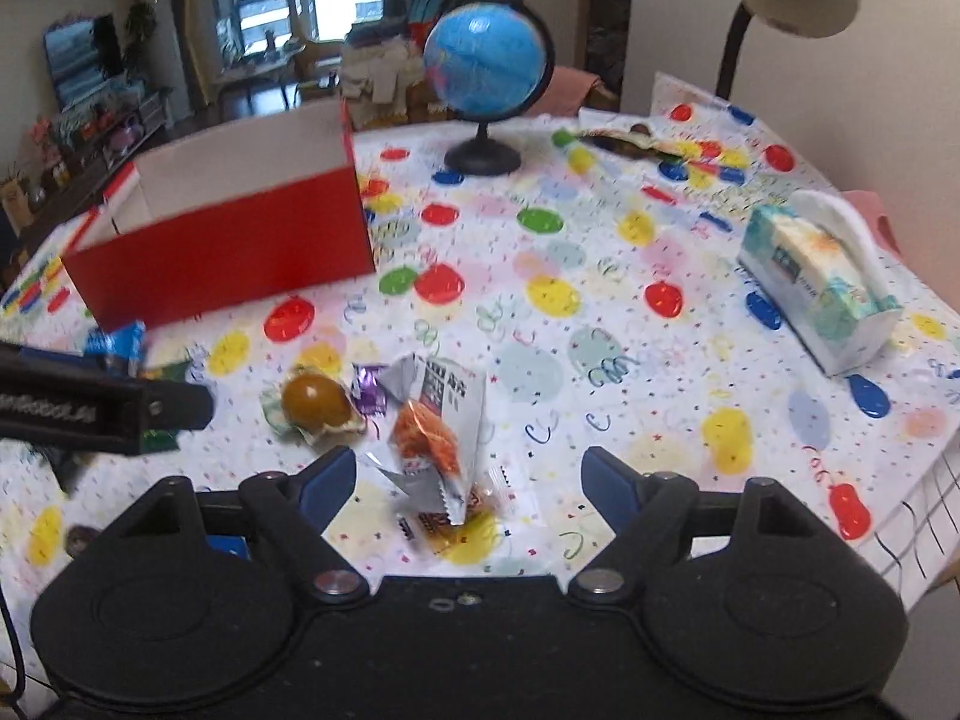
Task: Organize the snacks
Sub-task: 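Grasp the foil-wrapped egg treat with left tool while right tool grasps white snack bag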
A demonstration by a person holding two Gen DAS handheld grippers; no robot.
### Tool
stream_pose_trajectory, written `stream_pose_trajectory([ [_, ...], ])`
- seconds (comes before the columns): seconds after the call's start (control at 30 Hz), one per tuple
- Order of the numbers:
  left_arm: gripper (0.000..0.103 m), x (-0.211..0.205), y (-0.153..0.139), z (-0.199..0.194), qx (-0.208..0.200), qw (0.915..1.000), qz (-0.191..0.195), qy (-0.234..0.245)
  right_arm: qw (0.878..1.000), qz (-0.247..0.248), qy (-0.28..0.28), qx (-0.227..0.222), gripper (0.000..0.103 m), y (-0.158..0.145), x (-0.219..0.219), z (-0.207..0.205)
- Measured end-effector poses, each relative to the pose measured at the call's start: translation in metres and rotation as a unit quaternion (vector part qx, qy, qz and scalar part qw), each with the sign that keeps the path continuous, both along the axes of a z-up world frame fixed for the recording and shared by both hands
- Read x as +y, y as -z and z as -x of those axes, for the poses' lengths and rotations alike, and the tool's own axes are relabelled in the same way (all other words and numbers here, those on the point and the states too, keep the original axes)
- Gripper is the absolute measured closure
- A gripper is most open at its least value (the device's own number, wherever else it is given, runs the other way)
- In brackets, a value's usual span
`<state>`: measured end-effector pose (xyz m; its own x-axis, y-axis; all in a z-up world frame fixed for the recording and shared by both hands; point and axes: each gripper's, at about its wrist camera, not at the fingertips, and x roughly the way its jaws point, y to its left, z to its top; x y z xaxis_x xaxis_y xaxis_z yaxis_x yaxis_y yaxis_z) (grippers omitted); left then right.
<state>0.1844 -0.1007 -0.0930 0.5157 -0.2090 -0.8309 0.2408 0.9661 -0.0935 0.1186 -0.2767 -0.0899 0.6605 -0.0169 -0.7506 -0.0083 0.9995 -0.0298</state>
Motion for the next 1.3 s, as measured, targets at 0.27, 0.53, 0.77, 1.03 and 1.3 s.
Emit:
stream_pose_trajectory([
  [0.27, 0.004, -0.025, 0.035, -0.038, 0.035, 0.9991, -0.015, 0.019, 0.999, 0.013, -0.034, 0.023, 0.029, 0.031, -0.001, -0.032],
  [0.53, 0.004, -0.034, 0.061, -0.069, 0.077, 0.9965, -0.013, 0.029, 0.996, 0.015, -0.078, 0.027, 0.029, 0.040, 0.009, -0.056],
  [0.77, 0.006, -0.032, 0.068, -0.082, 0.093, 0.9953, 0.012, 0.024, 0.994, -0.006, -0.101, 0.034, 0.029, 0.033, 0.005, -0.066],
  [1.03, 0.019, -0.040, 0.070, -0.080, 0.088, 0.9954, 0.008, 0.037, 0.995, -0.015, -0.063, 0.070, 0.046, 0.056, -0.004, -0.077],
  [1.3, 0.051, -0.047, 0.065, -0.069, 0.056, 0.9972, -0.014, 0.048, 0.996, -0.021, -0.038, 0.072, 0.075, 0.051, -0.003, -0.073],
])
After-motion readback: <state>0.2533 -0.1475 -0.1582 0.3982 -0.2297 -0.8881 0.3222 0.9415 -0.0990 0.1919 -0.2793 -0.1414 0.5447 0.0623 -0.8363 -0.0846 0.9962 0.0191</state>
